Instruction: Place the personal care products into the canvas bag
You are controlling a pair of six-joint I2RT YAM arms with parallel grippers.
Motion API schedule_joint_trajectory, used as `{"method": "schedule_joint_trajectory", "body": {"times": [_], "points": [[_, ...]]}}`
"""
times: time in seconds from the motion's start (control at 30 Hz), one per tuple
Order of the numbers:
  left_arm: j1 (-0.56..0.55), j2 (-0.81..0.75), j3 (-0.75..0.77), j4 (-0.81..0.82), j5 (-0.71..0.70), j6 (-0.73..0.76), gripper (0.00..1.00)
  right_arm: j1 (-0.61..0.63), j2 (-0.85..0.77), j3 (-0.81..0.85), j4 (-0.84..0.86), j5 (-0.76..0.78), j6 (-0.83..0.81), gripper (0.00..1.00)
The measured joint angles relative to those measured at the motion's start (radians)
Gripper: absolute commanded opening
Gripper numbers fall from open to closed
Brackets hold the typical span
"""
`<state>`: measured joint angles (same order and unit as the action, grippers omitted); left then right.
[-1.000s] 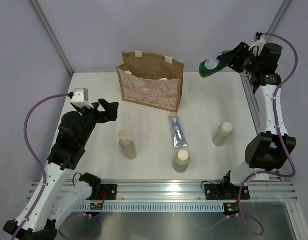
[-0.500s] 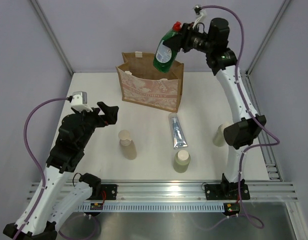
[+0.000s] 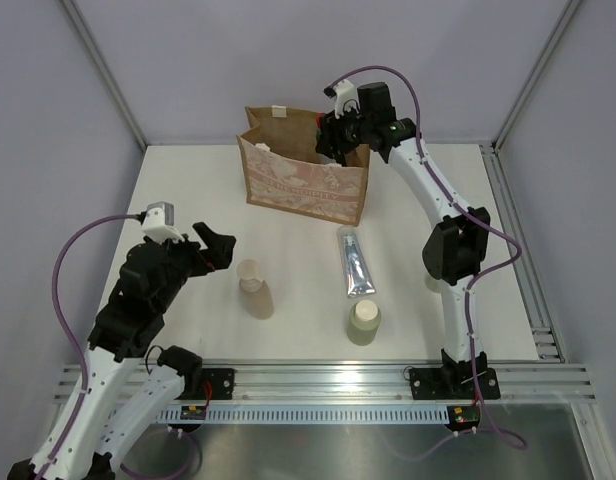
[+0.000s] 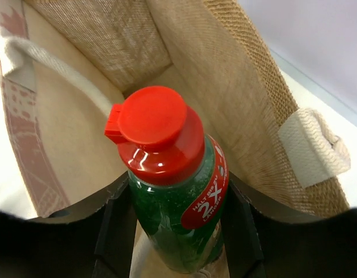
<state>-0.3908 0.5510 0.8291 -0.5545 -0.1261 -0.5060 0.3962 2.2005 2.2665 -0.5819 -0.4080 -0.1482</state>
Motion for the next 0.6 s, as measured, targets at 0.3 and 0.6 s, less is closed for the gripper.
{"method": "schedule_joint_trajectory", "body": {"times": [0.3,0.6], "points": [[0.0,0.032,-0.058,-0.02,0.106,-0.063,0.99,0.017,0.036,0.031,-0.138,0.003,-0.247,0.51],[0.0,0.058,-0.084,-0.091,0.207,-0.098,0.99,0.038,0.051,0.069,-0.187,-0.013,-0.301,0.92]]}}
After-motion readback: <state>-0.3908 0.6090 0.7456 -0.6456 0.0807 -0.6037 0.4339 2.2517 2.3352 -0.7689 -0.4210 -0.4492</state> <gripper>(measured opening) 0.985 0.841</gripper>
